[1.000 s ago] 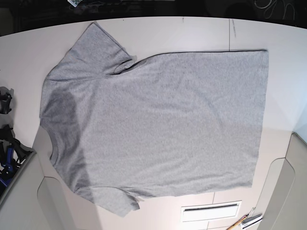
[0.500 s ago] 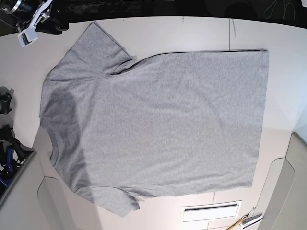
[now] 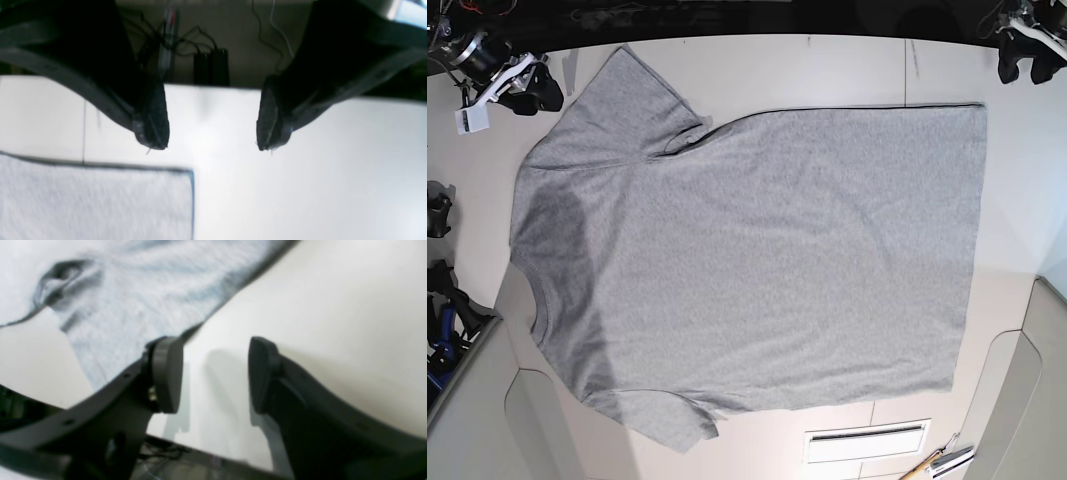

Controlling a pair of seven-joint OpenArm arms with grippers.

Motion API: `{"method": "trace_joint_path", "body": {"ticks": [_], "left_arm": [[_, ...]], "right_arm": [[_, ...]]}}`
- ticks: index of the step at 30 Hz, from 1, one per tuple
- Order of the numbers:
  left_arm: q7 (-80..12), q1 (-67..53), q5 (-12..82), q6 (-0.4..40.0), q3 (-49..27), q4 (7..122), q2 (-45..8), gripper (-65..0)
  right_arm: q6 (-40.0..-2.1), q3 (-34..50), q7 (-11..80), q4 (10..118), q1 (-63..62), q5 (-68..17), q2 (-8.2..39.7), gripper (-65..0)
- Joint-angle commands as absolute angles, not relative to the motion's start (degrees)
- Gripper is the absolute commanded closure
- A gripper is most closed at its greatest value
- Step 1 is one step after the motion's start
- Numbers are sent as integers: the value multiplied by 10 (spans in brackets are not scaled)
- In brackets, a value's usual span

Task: Fold the T-shirt properly
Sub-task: 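Grasp the shirt's shoulder and hem corners with both grippers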

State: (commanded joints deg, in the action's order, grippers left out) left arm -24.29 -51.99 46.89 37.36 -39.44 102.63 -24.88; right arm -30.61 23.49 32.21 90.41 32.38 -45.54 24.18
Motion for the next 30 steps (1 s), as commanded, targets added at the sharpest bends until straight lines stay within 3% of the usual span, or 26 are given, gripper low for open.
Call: {"method": "trace_joint_path", "body": {"ticks": [8, 13, 18, 20, 25, 30], "left_arm": [[-260, -417, 489, 371, -371, 931, -287, -439], [-265, -355, 487, 371, -320, 832, -288, -439], [-273, -341, 484, 371, -265, 815, -288, -439], [-307, -342, 489, 400, -257, 815, -288, -439], [-412, -343, 547, 400, -246, 815, -287, -439], [-443, -343, 555, 400, -243, 815, -287, -438]], "right_arm": [[-309, 228, 329, 904, 321, -460, 213, -311], [-309, 213, 330, 904, 321, -469, 211, -310], [-309, 210, 332, 904, 321, -472, 208, -310], [-309, 210, 337, 904, 321, -475, 208, -310], [-309, 210, 344, 904, 321, -483, 208, -310], [-324, 210, 350, 904, 321, -511, 208, -310]]}}
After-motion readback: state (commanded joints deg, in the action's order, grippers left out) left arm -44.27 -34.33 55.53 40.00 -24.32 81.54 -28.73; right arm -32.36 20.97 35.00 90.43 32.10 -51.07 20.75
